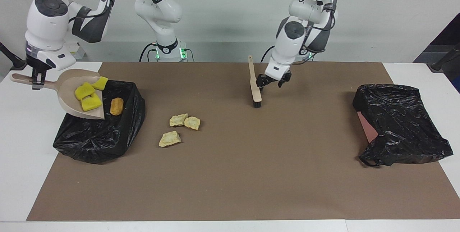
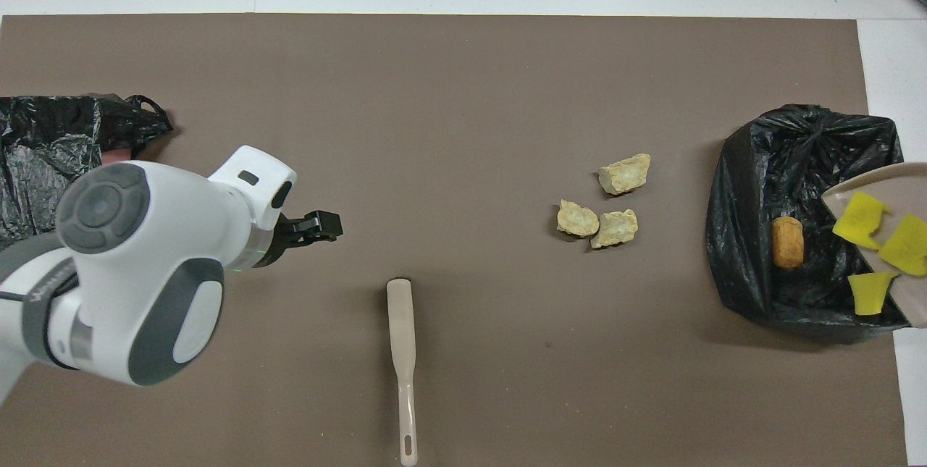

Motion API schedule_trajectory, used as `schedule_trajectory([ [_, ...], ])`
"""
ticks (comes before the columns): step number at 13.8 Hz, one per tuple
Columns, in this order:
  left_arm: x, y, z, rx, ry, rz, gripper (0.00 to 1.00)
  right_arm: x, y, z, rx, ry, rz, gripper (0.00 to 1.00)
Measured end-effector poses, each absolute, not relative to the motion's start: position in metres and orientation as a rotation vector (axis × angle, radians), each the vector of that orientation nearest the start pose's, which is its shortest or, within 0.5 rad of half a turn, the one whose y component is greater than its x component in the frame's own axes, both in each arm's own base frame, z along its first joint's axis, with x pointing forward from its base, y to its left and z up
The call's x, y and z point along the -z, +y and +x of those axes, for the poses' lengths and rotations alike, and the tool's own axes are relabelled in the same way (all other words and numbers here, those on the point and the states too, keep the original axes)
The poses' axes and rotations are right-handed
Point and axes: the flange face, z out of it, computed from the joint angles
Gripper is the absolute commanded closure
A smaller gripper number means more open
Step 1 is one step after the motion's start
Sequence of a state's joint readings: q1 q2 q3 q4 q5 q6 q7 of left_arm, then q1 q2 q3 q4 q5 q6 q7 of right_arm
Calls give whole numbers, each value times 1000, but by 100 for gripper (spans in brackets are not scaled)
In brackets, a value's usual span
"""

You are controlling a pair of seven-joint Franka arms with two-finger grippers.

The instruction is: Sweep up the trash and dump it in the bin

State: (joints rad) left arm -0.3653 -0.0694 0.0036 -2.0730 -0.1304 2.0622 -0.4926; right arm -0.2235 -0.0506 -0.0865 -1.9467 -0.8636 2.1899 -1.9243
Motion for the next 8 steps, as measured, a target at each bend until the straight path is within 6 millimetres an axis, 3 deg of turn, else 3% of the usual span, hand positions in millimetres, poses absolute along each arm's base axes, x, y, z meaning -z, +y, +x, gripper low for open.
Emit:
schedule_trajectory([
  [4,-515,-148,535,10,-224,-3265,0,-548,-195,538,804,1955,1369,100],
  [8,-539,-100,559,-37,-145,-3263,0,-561,-166,528,871,1854,1482,100],
])
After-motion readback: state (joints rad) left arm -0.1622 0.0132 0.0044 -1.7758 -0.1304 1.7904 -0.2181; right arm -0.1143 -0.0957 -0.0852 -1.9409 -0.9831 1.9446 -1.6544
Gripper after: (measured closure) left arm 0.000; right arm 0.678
